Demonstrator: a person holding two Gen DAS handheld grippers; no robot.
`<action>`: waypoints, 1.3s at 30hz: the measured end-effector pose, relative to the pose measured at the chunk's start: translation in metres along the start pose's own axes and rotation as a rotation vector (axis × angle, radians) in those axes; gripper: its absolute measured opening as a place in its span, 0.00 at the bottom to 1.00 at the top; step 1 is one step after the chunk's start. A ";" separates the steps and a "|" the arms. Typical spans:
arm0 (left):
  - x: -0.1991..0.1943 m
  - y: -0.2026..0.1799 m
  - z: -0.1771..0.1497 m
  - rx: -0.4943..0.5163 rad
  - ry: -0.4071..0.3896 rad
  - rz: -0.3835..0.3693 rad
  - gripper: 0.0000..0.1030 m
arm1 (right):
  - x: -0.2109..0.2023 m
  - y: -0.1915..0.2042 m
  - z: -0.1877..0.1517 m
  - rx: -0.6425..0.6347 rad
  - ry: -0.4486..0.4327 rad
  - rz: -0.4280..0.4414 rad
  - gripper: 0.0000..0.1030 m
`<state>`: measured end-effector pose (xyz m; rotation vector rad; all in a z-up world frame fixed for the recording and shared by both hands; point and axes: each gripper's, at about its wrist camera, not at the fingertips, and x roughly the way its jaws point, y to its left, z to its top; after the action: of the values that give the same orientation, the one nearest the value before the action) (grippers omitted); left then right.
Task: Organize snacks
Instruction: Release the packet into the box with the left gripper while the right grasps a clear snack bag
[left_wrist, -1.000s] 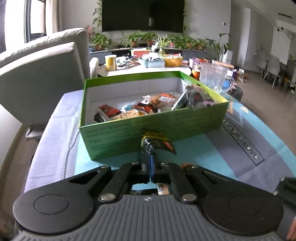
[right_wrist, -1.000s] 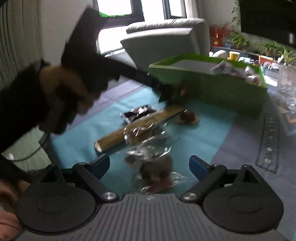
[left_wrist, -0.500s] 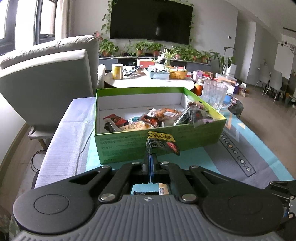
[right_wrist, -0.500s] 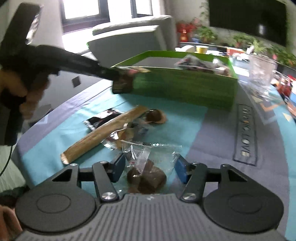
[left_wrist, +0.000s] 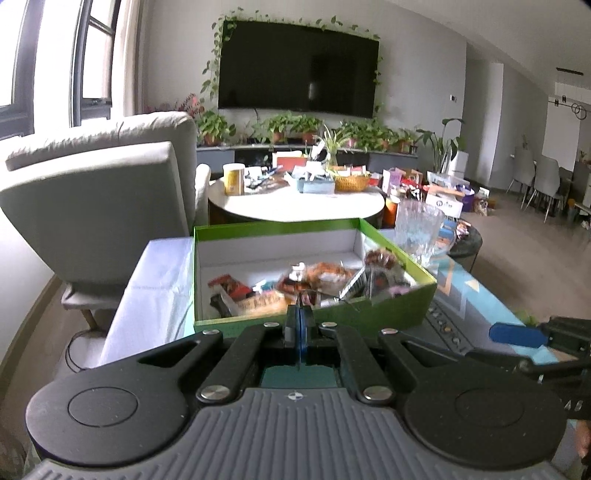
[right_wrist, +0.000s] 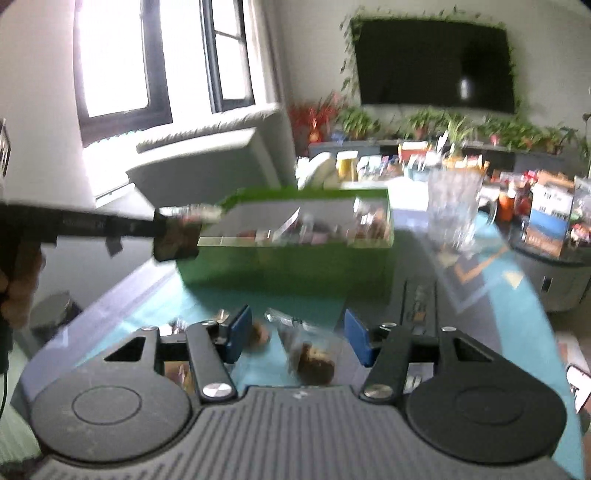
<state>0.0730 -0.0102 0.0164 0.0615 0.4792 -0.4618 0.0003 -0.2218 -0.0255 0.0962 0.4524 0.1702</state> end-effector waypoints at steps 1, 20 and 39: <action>0.000 0.000 0.003 0.000 -0.007 0.002 0.01 | -0.001 -0.001 0.004 0.003 -0.017 -0.001 0.56; 0.029 0.039 -0.023 -0.111 0.134 0.087 0.28 | 0.055 -0.019 -0.025 0.086 0.208 -0.083 0.66; 0.051 0.026 -0.049 -0.076 0.198 0.021 0.46 | 0.069 0.003 -0.032 0.010 0.237 -0.245 0.66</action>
<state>0.1033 -0.0003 -0.0514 0.0392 0.6896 -0.4182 0.0472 -0.2046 -0.0835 0.0294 0.6962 -0.0630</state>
